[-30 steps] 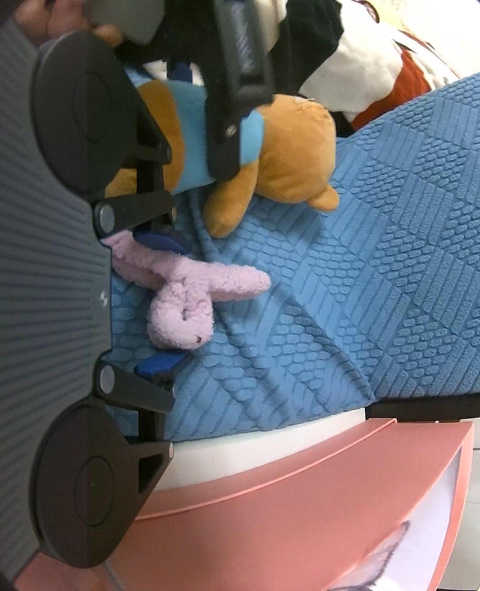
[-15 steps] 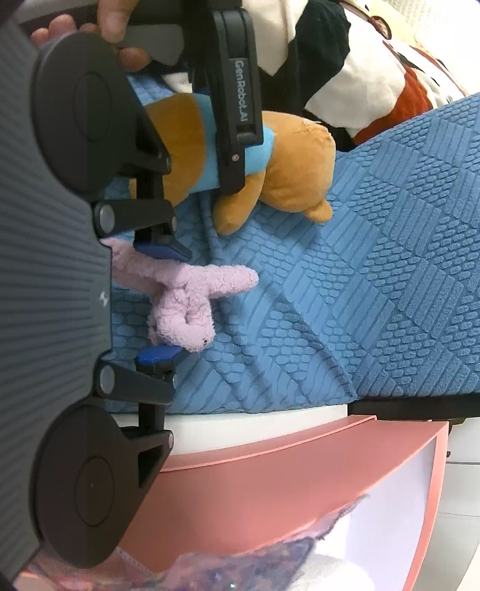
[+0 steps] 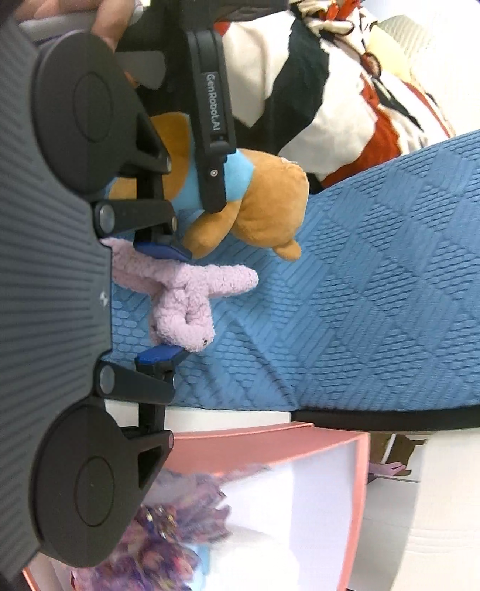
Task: Organize objects
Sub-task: 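Carry bear with left gripper while right gripper carries bunny into pink box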
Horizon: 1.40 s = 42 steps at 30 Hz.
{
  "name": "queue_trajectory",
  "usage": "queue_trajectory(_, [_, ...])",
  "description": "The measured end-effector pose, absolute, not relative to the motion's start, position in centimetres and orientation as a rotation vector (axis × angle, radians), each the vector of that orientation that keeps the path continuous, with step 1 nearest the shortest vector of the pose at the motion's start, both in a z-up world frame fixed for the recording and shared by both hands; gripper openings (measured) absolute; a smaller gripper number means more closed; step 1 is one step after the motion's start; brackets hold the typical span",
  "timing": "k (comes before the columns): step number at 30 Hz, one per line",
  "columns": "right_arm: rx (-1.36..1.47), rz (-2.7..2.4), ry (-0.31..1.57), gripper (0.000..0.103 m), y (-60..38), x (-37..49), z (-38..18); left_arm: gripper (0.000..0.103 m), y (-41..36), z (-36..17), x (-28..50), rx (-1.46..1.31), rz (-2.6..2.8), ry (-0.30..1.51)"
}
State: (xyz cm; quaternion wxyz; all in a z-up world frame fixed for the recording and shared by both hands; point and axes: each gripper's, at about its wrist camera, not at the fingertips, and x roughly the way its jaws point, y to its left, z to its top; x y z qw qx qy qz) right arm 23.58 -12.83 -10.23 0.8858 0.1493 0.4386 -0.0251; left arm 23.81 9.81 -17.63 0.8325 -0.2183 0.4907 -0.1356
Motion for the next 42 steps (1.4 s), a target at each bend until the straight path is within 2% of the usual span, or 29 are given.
queue_trajectory(8, [0.307, -0.062, 0.861, 0.05, -15.1, 22.4, -5.8, 0.076, 6.4, -13.0, 24.0, -0.339, -0.339, 1.025])
queue_trajectory(18, [0.304, -0.109, 0.782, 0.05, -19.5, 20.8, -0.4, 0.076, 0.7, -7.6, 25.7, -0.339, -0.475, 0.998])
queue_trajectory(25, [0.316, -0.192, 0.723, 0.05, -23.9, 17.9, 1.3, 0.076, -5.5, -4.0, 27.4, -0.326, -0.557, 0.94])
queue_trajectory(32, [0.321, -0.274, 0.713, 0.05, -28.2, 14.1, 0.0, 0.076, -12.8, -3.2, 26.9, -0.3, -0.64, 0.93])
queue_trajectory(42, [0.381, -0.399, 0.738, 0.05, -33.7, 10.2, -6.6, 0.076, -20.2, -8.5, 25.0, -0.174, -0.663, 1.057])
